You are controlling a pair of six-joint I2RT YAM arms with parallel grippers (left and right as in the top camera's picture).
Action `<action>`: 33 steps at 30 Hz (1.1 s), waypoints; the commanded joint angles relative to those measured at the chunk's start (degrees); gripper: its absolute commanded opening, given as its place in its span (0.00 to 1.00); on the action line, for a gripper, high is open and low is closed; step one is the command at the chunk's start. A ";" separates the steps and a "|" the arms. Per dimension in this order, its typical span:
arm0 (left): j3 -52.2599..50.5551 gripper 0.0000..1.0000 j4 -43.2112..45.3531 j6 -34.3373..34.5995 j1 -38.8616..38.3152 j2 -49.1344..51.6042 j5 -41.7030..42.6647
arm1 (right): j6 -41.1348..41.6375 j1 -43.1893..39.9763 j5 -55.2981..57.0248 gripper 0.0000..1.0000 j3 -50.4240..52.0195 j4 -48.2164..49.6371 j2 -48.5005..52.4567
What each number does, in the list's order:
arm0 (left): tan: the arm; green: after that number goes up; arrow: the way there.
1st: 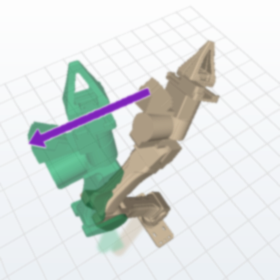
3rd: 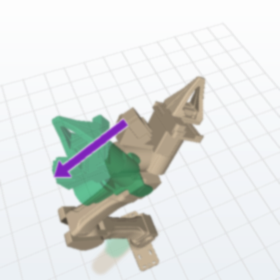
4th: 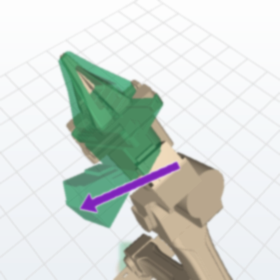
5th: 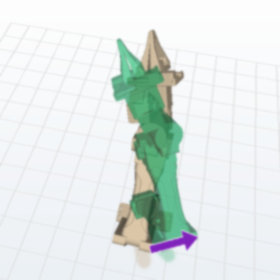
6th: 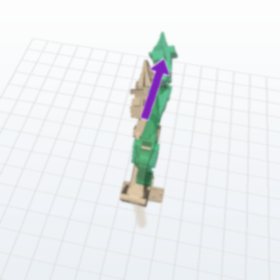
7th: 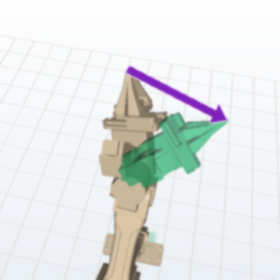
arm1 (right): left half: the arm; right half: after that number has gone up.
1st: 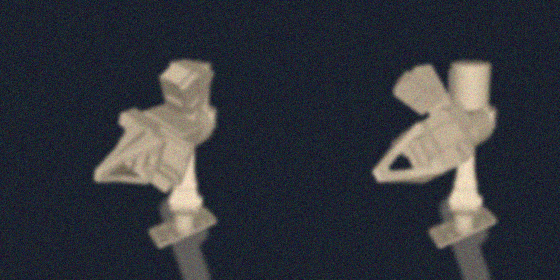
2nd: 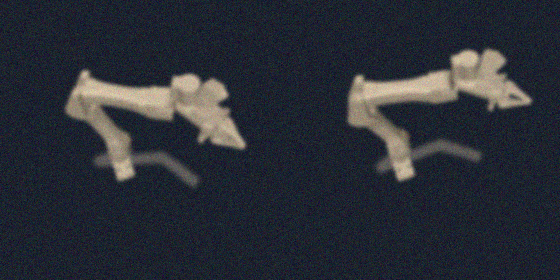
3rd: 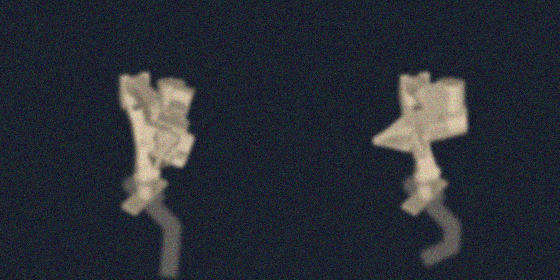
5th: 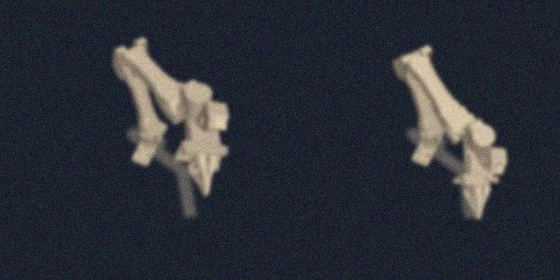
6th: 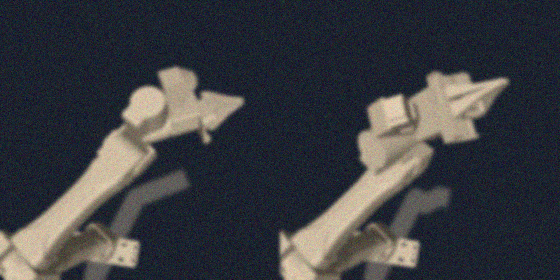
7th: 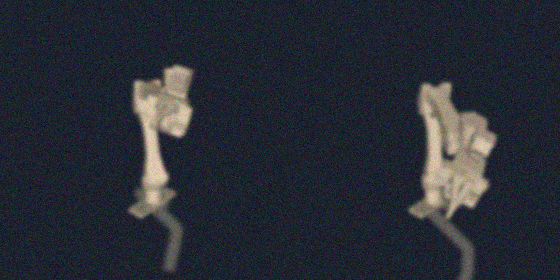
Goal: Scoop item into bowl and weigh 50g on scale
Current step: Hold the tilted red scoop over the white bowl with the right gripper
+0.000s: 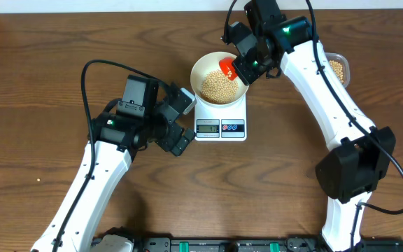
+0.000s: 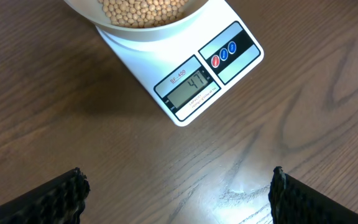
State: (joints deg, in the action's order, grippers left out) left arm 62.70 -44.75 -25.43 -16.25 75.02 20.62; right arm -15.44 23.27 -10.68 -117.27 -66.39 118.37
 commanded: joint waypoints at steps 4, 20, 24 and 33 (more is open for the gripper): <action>0.52 0.95 -0.02 0.48 -0.11 0.20 -0.57 | -0.02 0.42 -0.85 0.01 -1.27 -0.07 -1.90; 0.52 0.95 0.00 0.48 -0.11 0.20 -0.57 | -0.02 0.42 -1.68 0.01 -1.27 -0.07 -1.90; 0.52 0.95 0.00 0.48 -0.11 0.20 -0.57 | -0.04 0.42 -1.66 0.01 -1.27 -0.07 -1.90; 0.52 0.95 -0.02 0.48 -0.11 0.20 -0.57 | -1.51 0.48 -1.20 0.01 -1.27 -0.24 -1.90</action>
State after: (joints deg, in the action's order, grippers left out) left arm 62.70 -44.73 -25.43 -16.25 75.02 20.62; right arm -15.44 23.27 -11.75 -117.27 -66.39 118.37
